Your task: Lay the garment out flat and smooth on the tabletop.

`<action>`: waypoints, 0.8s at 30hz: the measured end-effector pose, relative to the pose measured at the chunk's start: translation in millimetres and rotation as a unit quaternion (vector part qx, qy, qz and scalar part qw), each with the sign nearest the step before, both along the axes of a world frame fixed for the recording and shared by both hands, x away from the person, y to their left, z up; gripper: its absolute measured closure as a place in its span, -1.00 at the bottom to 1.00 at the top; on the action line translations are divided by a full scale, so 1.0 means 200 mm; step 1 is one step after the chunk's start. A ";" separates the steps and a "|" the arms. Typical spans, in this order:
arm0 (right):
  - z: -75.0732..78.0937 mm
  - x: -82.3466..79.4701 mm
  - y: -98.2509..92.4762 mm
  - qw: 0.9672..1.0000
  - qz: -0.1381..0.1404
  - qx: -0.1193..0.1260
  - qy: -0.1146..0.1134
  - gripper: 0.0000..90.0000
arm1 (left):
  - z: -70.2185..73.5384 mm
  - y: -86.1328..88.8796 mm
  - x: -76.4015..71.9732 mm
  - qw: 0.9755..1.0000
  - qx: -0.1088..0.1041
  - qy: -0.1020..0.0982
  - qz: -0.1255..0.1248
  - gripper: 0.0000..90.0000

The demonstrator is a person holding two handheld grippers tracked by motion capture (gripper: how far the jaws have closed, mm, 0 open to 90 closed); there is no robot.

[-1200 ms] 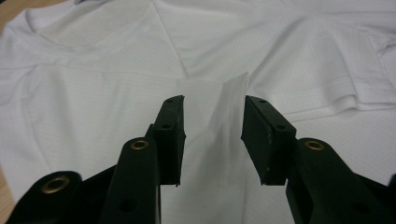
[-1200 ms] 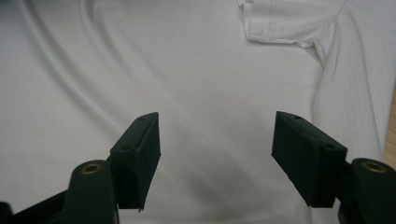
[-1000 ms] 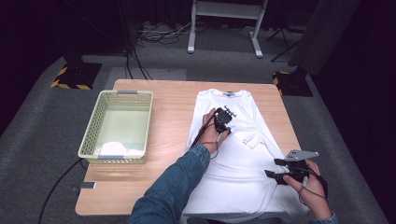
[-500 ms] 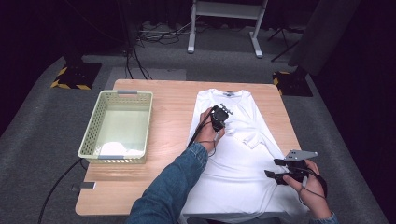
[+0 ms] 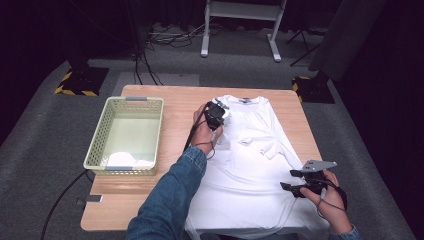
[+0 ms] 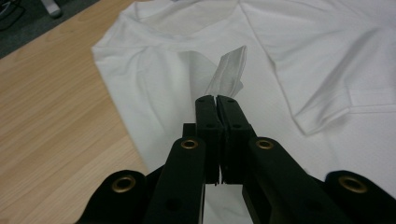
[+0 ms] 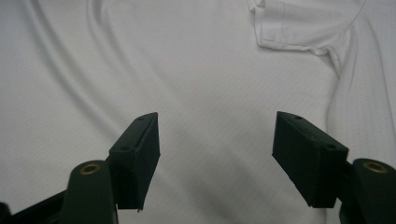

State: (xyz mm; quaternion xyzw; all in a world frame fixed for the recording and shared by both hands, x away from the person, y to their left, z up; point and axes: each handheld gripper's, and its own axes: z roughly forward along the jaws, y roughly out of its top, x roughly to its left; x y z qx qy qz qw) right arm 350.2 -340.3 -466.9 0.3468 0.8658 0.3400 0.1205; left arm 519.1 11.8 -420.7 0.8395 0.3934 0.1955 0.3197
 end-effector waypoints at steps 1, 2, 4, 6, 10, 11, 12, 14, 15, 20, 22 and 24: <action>0.00 0.00 0.01 1.000 0.001 0.000 0.000 -0.28 | 0.01 0.02 0.00 1.000 0.000 -0.001 0.006 0.95; 0.01 0.01 0.01 1.000 0.002 0.000 -0.001 -0.28 | 0.02 0.05 0.00 1.000 0.000 -0.002 0.011 0.95; 0.01 0.02 0.02 1.000 0.004 0.001 -0.003 -0.28 | 0.03 0.09 0.01 1.000 -0.003 -0.006 0.020 0.95; 0.02 0.03 0.04 1.000 0.007 0.000 -0.003 -0.28 | 0.04 0.14 0.01 1.000 0.000 -0.005 0.026 0.95; 0.02 0.05 0.07 1.000 0.015 0.000 -0.004 -0.29 | 0.06 0.23 0.00 0.999 0.006 -0.013 0.047 0.95; 0.02 0.06 0.08 1.000 0.018 0.000 -0.003 -0.29 | 0.06 0.25 0.00 0.998 0.010 -0.015 0.056 0.95; 0.02 0.07 0.09 1.000 0.020 0.000 -0.003 -0.29 | 0.07 0.28 -0.01 0.998 0.015 -0.015 0.067 0.95; 0.02 0.08 0.12 1.000 0.026 0.000 -0.002 -0.29 | 0.09 0.36 -0.01 0.994 0.033 -0.018 0.103 0.95; 0.02 0.08 0.13 1.000 0.030 0.000 -0.001 -0.29 | 0.10 0.41 -0.02 0.991 0.043 -0.018 0.123 0.95; 0.02 0.10 0.17 0.999 0.041 -0.001 -0.001 -0.30 | 0.10 0.59 -0.08 0.977 0.057 -0.017 0.206 0.46; 0.02 0.11 0.18 0.999 0.042 -0.002 -0.002 -0.30 | 0.12 0.60 -0.11 0.978 0.042 -0.021 0.205 0.35; 0.03 0.11 0.18 0.999 0.040 -0.004 -0.005 -0.30 | 0.12 0.58 -0.13 0.981 0.031 -0.019 0.191 0.19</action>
